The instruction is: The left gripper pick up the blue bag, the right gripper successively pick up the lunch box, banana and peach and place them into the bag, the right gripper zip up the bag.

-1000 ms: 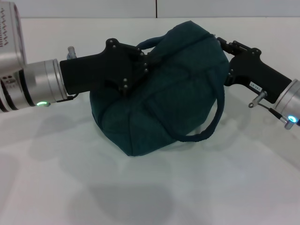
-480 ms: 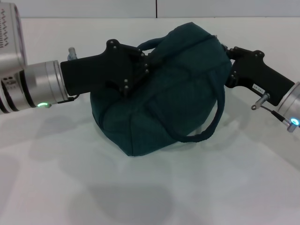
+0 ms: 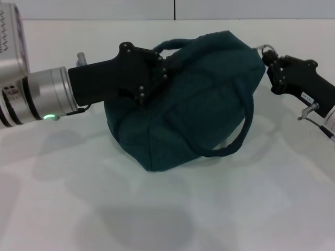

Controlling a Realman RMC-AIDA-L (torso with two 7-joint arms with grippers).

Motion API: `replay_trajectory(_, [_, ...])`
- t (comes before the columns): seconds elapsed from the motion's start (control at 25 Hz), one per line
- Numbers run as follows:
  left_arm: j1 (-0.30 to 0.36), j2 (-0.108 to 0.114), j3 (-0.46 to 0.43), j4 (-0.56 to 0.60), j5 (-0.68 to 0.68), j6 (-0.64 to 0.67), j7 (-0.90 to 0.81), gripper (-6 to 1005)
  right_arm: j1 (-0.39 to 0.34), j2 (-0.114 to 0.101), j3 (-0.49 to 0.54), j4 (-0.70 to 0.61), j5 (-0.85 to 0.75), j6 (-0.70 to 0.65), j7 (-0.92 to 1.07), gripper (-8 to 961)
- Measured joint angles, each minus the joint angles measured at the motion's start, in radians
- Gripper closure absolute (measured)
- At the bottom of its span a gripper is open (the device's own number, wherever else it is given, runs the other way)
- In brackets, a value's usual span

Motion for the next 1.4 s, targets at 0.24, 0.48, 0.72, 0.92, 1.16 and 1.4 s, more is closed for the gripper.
replay_trajectory(0.24, [-0.007, 0.000, 0.000, 0.000, -0.001, -0.001, -0.021, 962, 0.009, -0.003, -0.007, 0.008, -0.007, 0.057, 0.042, 944])
replay_trajectory(0.48, [0.015, -0.002, 0.000, 0.022, -0.040, -0.006, -0.053, 963, -0.005, -0.007, 0.000, 0.004, -0.005, -0.005, 0.098, 940])
replay_trajectory(0.72, [0.040, -0.001, 0.000, 0.045, -0.092, -0.013, -0.121, 946, -0.017, -0.011, 0.001, 0.008, -0.006, -0.029, 0.127, 851])
replay_trajectory(0.92, [0.065, -0.001, 0.000, 0.058, -0.128, -0.013, -0.131, 853, -0.040, -0.016, 0.002, 0.008, -0.006, -0.087, 0.153, 763])
replay_trajectory(1.16, [0.087, 0.003, 0.000, 0.082, -0.166, -0.008, -0.132, 623, -0.058, -0.070, -0.001, 0.008, -0.089, -0.143, 0.301, 523])
replay_trajectory(1.4, [0.101, 0.005, 0.000, 0.083, -0.169, 0.020, -0.129, 367, -0.074, -0.083, 0.004, 0.016, -0.157, -0.279, 0.295, 329])
